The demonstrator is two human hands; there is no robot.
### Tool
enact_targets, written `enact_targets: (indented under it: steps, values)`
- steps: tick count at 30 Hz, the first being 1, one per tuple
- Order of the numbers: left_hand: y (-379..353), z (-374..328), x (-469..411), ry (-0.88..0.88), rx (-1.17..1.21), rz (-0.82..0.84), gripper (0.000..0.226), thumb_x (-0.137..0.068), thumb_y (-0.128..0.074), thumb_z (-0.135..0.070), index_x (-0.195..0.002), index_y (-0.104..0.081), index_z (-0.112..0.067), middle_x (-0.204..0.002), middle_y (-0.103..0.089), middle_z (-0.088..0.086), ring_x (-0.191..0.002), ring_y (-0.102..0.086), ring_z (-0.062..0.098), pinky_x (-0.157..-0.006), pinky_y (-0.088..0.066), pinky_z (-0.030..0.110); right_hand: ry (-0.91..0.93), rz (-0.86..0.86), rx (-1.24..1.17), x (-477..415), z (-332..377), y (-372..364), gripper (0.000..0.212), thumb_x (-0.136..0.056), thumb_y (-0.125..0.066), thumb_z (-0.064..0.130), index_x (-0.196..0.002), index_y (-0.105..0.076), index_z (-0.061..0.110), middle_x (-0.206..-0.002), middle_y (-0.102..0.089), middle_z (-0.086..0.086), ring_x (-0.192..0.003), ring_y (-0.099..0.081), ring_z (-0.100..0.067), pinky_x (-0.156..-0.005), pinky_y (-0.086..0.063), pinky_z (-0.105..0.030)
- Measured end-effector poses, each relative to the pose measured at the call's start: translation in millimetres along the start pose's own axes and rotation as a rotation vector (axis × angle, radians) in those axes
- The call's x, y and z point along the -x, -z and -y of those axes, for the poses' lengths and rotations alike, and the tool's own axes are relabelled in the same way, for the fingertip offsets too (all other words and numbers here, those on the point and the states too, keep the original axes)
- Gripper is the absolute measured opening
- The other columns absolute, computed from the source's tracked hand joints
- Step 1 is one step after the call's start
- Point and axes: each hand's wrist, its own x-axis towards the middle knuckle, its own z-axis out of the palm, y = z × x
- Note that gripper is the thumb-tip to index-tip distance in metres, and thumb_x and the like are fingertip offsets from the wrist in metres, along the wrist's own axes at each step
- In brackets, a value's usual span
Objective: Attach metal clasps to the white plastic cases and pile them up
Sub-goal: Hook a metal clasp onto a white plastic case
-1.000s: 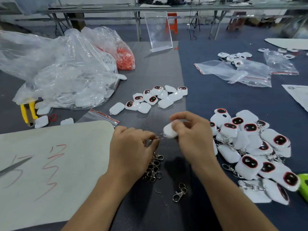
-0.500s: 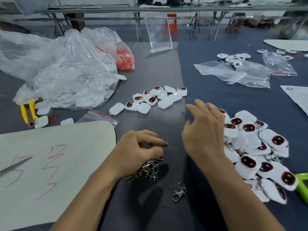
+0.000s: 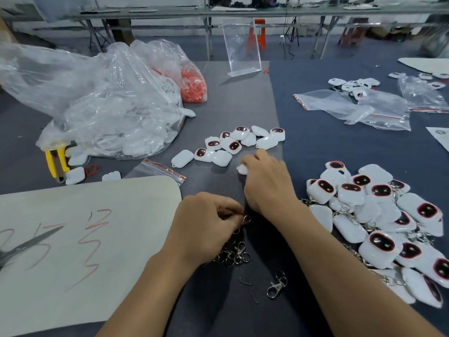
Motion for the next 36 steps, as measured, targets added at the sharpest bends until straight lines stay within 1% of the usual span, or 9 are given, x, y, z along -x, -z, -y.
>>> enact_targets:
  steps: [2,6,10,15,18,21,25,28,36]
  values:
    - [-1.9,-1.1,0.0,0.027,0.039,-0.052,0.025,-0.076,-0.072,-0.033,-0.092,-0.068,-0.051,-0.074,-0.07,-0.034,-0.072,-0.067,-0.013,-0.076,-0.058,0.023,-0.004,0.028,-0.008,16.9,-2.4,4.2,0.026,-0.088,-0.061,0.012,-0.113,-0.055,0.019,-0.117,-0.048,-0.005,-0.103,-0.049,-0.03,-0.079,-0.033,-0.036]
    - [-6.0,1.5,-2.7,0.072,0.12,-0.216,0.017,-0.081,-0.078,-0.025,-0.083,-0.075,-0.041,-0.076,-0.071,-0.033,-0.073,-0.068,-0.012,-0.075,-0.058,0.023,0.019,-0.005,-0.135,58.6,-4.6,10.5,0.011,-0.098,-0.059,0.021,-0.107,-0.057,0.027,-0.105,-0.055,0.004,-0.096,-0.054,-0.023,-0.078,-0.04,-0.037]
    - [-6.1,4.3,-6.6,0.12,0.306,-0.311,0.024,-0.083,-0.08,-0.013,-0.084,-0.076,-0.036,-0.073,-0.074,-0.023,-0.064,-0.071,-0.003,-0.065,-0.051,0.009,-0.171,-0.152,-0.645,80.4,-4.2,13.4,0.009,-0.101,-0.056,0.028,-0.094,-0.061,0.03,-0.083,-0.068,0.009,-0.076,-0.058,-0.006,-0.067,-0.043,-0.021]
    - [-4.8,9.3,-8.3,0.14,0.521,-0.254,0.039,-0.077,-0.079,0.007,-0.088,-0.077,-0.03,-0.083,-0.079,-0.006,-0.08,-0.076,0.013,-0.08,-0.06,0.029,-0.365,-0.026,-1.434,76.4,6.7,23.9,0.014,-0.089,-0.065,0.005,-0.085,-0.061,0.018,-0.072,-0.068,-0.006,-0.05,-0.053,-0.02,-0.044,-0.038,-0.026]
    - [-5.5,7.9,-6.2,0.089,0.461,-0.212,0.039,-0.076,-0.08,0.008,-0.089,-0.077,-0.029,-0.083,-0.078,-0.011,-0.08,-0.076,0.007,-0.074,-0.057,0.017,-0.256,0.047,-1.405,78.2,8.6,22.7,0.017,-0.077,-0.075,0.001,-0.079,-0.064,0.014,-0.064,-0.055,-0.003,-0.053,-0.051,-0.016,-0.046,-0.043,-0.024]
    - [-6.4,2.5,-1.8,0.01,0.383,-0.175,0.03,-0.077,-0.078,0.006,-0.091,-0.08,-0.021,-0.082,-0.077,-0.018,-0.078,-0.074,0.0,-0.07,-0.054,0.01,-0.225,0.046,-1.305,76.3,9.5,20.7,0.015,-0.076,-0.077,0.002,-0.081,-0.072,0.015,-0.065,-0.061,0.003,-0.059,-0.053,-0.009,-0.052,-0.045,-0.024]
    - [-7.0,0.0,2.0,-0.028,0.267,-0.185,0.028,-0.079,-0.08,0.001,-0.092,-0.081,-0.024,-0.081,-0.075,-0.023,-0.077,-0.072,-0.005,-0.072,-0.054,0.01,-0.278,0.073,-1.199,74.8,9.9,17.1,0.01,-0.077,-0.08,0.01,-0.072,-0.074,0.016,-0.058,-0.059,0.007,-0.053,-0.047,-0.007,-0.051,-0.038,-0.026]
    - [-8.8,-0.9,3.6,0.005,0.184,-0.225,0.031,-0.077,-0.083,-0.005,-0.098,-0.079,-0.029,-0.081,-0.071,-0.031,-0.076,-0.07,-0.01,-0.073,-0.055,0.011,-0.325,0.051,-1.142,75.2,9.6,14.4,0.026,-0.077,-0.08,0.017,-0.058,-0.062,0.019,-0.052,-0.05,0.008,-0.049,-0.04,-0.009,-0.048,-0.034,-0.026]
    - [-5.5,-2.0,0.8,0.035,0.175,-0.236,0.031,-0.073,-0.085,-0.008,-0.087,-0.08,-0.035,-0.076,-0.073,-0.028,-0.072,-0.069,-0.01,-0.069,-0.053,0.009,-0.369,-0.008,-1.292,71.6,4.7,14.8,0.02,-0.074,-0.078,0.012,-0.062,-0.062,0.013,-0.057,-0.049,-0.002,-0.054,-0.042,-0.014,-0.047,-0.034,-0.025]
